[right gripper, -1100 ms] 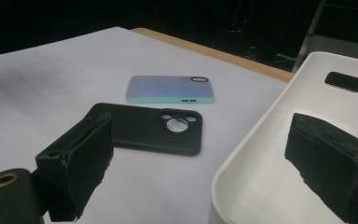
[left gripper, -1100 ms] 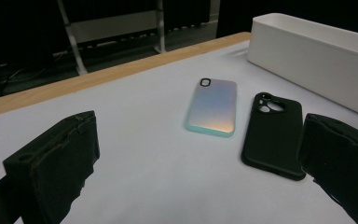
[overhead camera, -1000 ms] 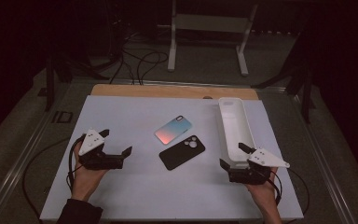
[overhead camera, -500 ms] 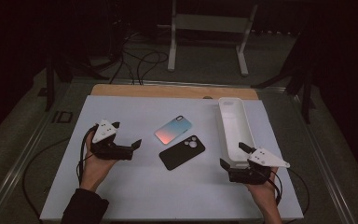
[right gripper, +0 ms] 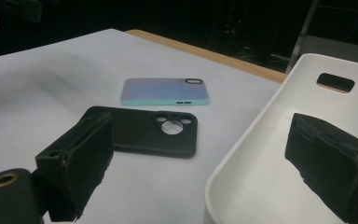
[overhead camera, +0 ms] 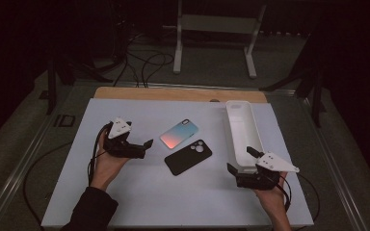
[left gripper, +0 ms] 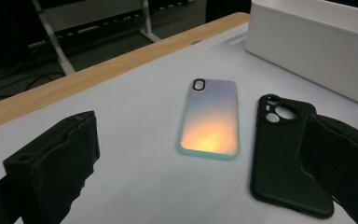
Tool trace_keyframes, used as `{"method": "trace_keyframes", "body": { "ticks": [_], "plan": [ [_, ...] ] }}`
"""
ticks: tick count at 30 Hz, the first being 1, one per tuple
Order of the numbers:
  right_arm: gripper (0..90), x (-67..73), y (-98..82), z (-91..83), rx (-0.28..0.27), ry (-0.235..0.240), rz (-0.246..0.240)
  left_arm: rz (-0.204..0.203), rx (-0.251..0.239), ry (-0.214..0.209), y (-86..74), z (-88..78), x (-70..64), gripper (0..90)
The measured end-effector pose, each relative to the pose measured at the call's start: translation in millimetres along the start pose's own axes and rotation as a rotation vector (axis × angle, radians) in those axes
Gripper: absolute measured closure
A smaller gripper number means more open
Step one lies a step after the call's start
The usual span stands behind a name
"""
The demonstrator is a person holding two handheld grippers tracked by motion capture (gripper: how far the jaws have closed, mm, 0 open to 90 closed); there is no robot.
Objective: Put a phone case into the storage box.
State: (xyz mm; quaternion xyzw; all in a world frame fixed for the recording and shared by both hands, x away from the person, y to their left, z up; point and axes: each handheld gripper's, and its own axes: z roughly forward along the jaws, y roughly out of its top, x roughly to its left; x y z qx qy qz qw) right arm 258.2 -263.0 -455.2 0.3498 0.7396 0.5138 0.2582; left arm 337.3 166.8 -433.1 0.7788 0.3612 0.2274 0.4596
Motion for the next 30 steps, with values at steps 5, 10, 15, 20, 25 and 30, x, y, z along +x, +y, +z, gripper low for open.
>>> {"method": "trace_keyframes", "body": {
  "ticks": [5, 10, 15, 20, 25, 30],
  "plan": [
    [7.5, 0.6, 0.2, 0.5, 0.001, 0.003, -0.001, -0.01, 0.005, -0.005, 4.4, 8.8, 2.5, 0.0],
    [7.5, 0.4, 0.2, 0.9, 0.002, 0.004, 0.001, -0.017, 0.01, -0.017, 8.9, 18.3, 5.3, 0.0],
    [7.5, 0.5, 0.4, 1.2, 0.001, 0.005, 0.001, -0.012, 0.033, -0.023, 12.5, 30.0, 5.4, 0.0],
    [7.5, 0.4, 0.7, 1.0, 0.001, 0.005, -0.001, -0.002, 0.052, -0.029, 16.7, 40.5, 3.8, 0.0],
    [7.5, 0.3, 0.9, 0.8, 0.003, 0.003, 0.001, -0.004, 0.07, -0.036, 19.3, 50.6, 3.4, 0.0],
    [7.5, 0.5, 0.9, 1.1, 0.006, 0.005, -0.001, -0.003, 0.105, -0.034, 20.7, 61.3, 3.7, 0.0]
  ]
}}
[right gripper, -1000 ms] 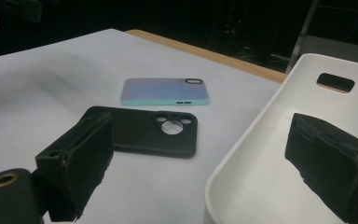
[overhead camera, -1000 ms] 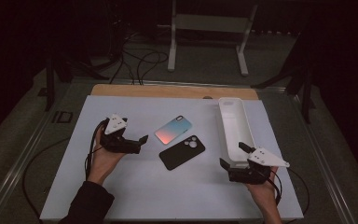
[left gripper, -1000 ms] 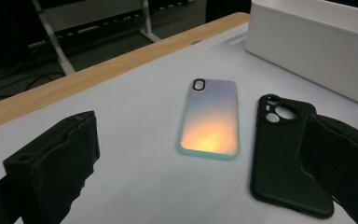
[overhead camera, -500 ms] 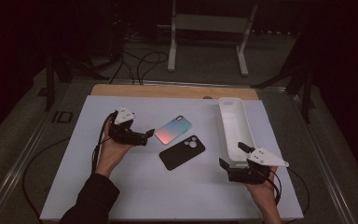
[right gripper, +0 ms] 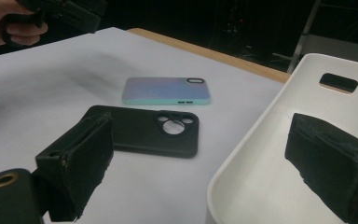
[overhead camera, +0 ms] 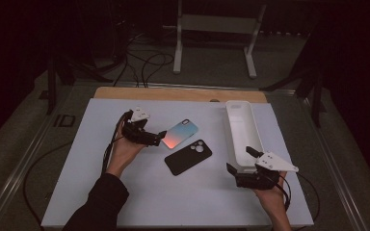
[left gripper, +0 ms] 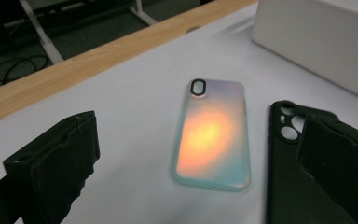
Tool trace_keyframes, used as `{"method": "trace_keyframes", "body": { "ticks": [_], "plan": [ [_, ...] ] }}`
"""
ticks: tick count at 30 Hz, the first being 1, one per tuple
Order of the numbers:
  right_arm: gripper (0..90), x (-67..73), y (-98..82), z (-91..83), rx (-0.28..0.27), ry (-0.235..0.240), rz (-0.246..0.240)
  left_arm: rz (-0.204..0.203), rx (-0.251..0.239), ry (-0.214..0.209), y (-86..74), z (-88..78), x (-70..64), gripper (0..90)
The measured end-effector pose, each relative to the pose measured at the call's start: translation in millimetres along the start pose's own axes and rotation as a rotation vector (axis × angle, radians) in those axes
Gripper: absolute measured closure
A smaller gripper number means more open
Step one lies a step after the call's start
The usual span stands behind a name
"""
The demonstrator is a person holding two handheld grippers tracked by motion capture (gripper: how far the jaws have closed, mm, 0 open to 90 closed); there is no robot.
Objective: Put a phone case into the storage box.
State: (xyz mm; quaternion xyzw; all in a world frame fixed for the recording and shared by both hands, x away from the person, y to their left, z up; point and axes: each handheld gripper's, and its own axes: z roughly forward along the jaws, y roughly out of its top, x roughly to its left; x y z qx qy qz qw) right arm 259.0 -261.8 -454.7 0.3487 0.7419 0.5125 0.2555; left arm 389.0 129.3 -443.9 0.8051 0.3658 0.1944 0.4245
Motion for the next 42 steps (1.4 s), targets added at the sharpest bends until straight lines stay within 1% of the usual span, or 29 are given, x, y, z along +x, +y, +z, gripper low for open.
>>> {"method": "trace_keyframes", "body": {
  "ticks": [5, 9, 14, 20, 25, 29, 30, 31, 33, 36, 42],
  "plan": [
    [7.5, 0.1, 0.1, 0.1, 0.003, 0.003, -0.001, 0.021, 0.036, 0.001, 5.1, 9.9, -1.1, 0.0],
    [7.5, -0.2, -0.3, 0.4, 0.006, 0.004, 0.0, 0.024, 0.065, -0.002, 8.3, 19.2, -1.7, 0.0],
    [7.5, -0.3, -0.3, 0.2, 0.006, 0.006, -0.001, 0.028, 0.117, -0.017, 10.4, 31.9, -2.6, 0.0],
    [7.5, -0.9, -0.8, 0.4, 0.006, 0.008, 0.0, 0.023, 0.17, -0.027, 8.1, 47.2, -4.2, 0.0],
    [7.5, -0.8, -1.0, 0.6, 0.007, 0.011, 0.0, 0.04, 0.221, -0.03, 5.0, 60.5, -6.3, 0.0],
    [7.5, -1.2, -1.2, 0.8, 0.008, 0.01, 0.002, 0.037, 0.251, -0.038, 2.0, 71.0, -7.0, 0.0],
    [7.5, -1.2, -1.2, 0.8, 0.008, 0.01, 0.002, 0.037, 0.251, -0.038, 2.0, 71.0, -7.0, 0.0],
    [7.5, -1.1, -1.4, 0.8, 0.01, 0.013, 0.002, 0.037, 0.268, -0.042, 0.0, 76.3, -8.2, 0.0],
    [7.5, -0.9, -1.7, 1.2, 0.012, 0.015, 0.0, 0.041, 0.286, -0.049, -1.7, 81.0, -9.6, 0.0],
    [7.5, -0.9, -2.0, 1.4, 0.013, 0.015, 0.001, 0.043, 0.305, -0.051, -4.2, 87.1, -11.4, 0.0],
    [7.5, -1.6, -2.5, 1.3, 0.013, 0.015, 0.002, 0.027, 0.334, -0.058, -7.7, 95.1, -11.9, 0.0]
  ]
}}
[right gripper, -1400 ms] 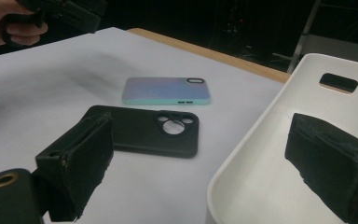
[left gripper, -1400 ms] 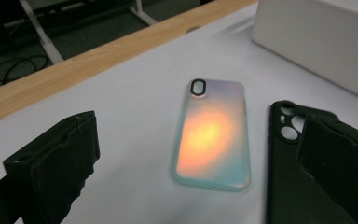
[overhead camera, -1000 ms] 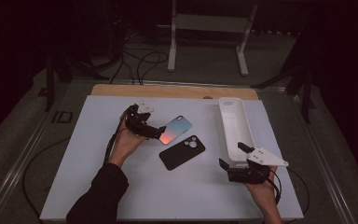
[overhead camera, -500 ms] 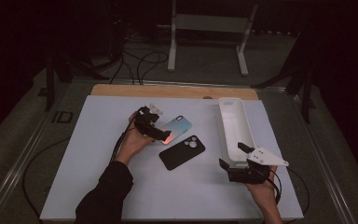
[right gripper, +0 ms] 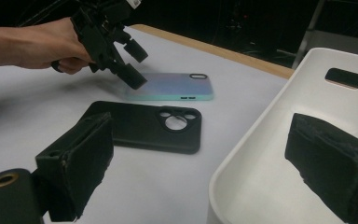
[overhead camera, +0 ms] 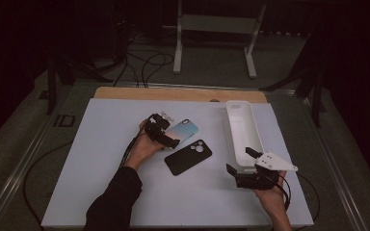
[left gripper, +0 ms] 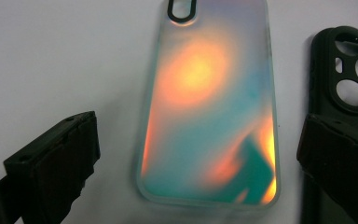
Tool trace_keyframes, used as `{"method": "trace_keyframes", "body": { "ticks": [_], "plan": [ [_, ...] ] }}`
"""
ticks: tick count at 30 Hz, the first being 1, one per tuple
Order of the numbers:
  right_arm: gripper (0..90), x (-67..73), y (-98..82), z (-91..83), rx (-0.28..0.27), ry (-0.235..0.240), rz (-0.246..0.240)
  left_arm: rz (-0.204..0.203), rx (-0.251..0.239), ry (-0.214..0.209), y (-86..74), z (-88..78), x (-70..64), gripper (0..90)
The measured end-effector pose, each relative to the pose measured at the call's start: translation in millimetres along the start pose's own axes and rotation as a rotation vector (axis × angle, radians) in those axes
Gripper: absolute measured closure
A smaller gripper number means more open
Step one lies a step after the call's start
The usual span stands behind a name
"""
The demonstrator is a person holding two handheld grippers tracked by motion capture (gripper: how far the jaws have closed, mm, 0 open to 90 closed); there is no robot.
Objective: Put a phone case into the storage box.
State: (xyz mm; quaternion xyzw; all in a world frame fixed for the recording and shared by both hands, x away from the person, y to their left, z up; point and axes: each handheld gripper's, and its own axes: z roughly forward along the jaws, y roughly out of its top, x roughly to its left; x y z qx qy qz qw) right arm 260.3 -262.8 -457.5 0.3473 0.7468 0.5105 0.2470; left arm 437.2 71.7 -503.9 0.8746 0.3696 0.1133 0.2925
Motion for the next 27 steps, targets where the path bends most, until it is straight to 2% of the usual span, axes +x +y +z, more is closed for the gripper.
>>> {"method": "trace_keyframes", "body": {
  "ticks": [11, 17, 21, 27],
  "plan": [
    [7.5, -0.5, -0.8, 0.3, 0.004, 0.001, 0.001, 0.016, 0.057, -0.01, 3.4, 13.4, -5.1, 2.3],
    [7.5, -1.0, -1.3, 0.0, 0.005, 0.0, 0.005, 0.015, 0.079, 0.011, 2.7, 18.9, -6.0, 5.0],
    [7.5, -1.1, -1.7, 0.4, 0.006, 0.001, 0.005, 0.006, 0.083, 0.007, 2.4, 18.5, -5.3, 5.9],
    [7.5, 0.5, -1.3, 2.1, 0.013, 0.004, -0.002, 0.003, 0.111, 0.003, 5.0, 15.3, -5.5, 13.2]
  ]
}}
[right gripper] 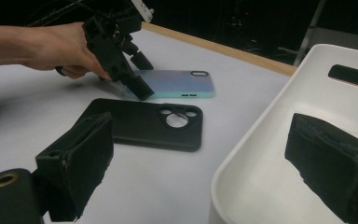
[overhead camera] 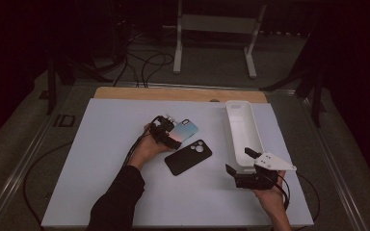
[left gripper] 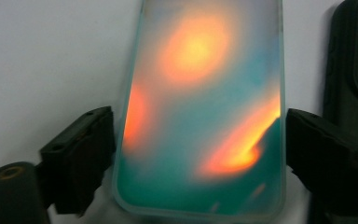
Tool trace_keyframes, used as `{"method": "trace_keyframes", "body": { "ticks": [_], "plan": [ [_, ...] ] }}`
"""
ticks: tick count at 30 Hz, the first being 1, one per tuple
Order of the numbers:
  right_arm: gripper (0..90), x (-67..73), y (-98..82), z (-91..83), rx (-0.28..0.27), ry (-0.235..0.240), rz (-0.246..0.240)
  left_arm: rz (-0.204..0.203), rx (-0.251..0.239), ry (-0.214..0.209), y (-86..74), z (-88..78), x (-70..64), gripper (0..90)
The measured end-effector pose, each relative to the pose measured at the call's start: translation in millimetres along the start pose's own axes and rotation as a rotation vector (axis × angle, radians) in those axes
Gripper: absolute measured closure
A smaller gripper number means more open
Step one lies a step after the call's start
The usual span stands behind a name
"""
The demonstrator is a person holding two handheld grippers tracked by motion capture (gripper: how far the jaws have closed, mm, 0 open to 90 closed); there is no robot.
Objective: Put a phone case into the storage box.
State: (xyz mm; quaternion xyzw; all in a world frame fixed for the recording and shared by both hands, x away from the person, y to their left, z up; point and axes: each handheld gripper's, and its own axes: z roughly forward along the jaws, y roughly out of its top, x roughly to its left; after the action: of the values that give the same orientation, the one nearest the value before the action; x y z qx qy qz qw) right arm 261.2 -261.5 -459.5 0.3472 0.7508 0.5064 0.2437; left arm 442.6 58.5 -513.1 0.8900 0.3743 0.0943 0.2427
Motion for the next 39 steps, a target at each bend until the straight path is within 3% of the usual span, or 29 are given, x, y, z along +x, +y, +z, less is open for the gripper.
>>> {"method": "trace_keyframes", "body": {
  "ticks": [10, 15, 28, 39],
  "plan": [
    [7.6, -1.1, 0.5, -0.4, -0.001, 0.0, 0.006, -0.008, 0.012, 0.008, 0.8, -2.0, -1.8, 16.9],
    [7.5, -1.0, -0.3, 0.4, 0.005, 0.0, 0.003, -0.028, -0.012, 0.013, -1.4, -6.1, -0.7, 17.2],
    [7.6, -3.7, 2.4, -1.4, -0.009, 0.003, 0.028, -0.024, -0.161, 0.03, 0.6, -47.3, -10.7, 17.1],
    [7.6, -4.7, 10.7, 0.3, -0.01, 0.021, 0.047, -0.016, -0.294, 0.05, -17.7, -86.7, -20.8, 17.0]
  ]
}}
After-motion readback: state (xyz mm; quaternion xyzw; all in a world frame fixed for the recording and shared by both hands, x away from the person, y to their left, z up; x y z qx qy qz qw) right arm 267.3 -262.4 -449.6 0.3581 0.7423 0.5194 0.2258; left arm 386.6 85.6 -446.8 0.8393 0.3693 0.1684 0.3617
